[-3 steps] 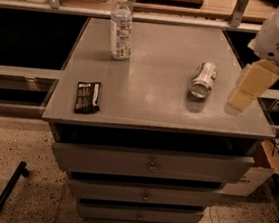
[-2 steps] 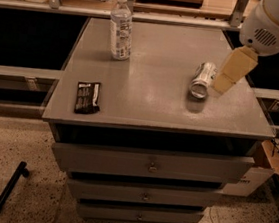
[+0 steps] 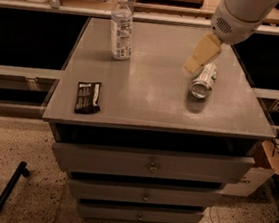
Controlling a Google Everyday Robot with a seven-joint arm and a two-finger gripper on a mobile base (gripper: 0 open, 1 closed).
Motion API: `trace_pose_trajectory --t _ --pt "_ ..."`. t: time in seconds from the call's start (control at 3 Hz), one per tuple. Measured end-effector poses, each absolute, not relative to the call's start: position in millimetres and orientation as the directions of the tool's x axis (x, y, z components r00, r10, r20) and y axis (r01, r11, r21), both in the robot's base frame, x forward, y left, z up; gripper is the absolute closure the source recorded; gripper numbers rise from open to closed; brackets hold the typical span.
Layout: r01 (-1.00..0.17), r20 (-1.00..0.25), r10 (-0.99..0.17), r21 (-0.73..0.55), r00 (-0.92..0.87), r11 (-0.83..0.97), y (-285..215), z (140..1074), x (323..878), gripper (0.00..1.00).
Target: Place 7up can upright
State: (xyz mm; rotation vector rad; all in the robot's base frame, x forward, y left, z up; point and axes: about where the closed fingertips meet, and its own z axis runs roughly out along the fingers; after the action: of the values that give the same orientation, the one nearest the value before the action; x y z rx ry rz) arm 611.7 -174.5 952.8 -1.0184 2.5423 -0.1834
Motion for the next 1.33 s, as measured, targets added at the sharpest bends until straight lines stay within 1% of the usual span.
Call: trace_pose_trajectory --t 0.33,0.67,1.0,1.33 --pt "-0.497 -0.327 -0.532 -0.189 -0.781 0.847 -172.4 931.0 640.2 0.0" --pt "-0.327 -0.334 -0.337 -0.089 -0.88 0.941 -180.2 908.4 658.7 0.0" --pt "-0.246 -0.336 -0.25 -0.056 -0.908 0.968 -179.8 904.3 660.8 0.0" --pt "-0.244 -0.335 -0.249 -0.055 -0.909 0.968 -179.4 903.6 661.5 0.0"
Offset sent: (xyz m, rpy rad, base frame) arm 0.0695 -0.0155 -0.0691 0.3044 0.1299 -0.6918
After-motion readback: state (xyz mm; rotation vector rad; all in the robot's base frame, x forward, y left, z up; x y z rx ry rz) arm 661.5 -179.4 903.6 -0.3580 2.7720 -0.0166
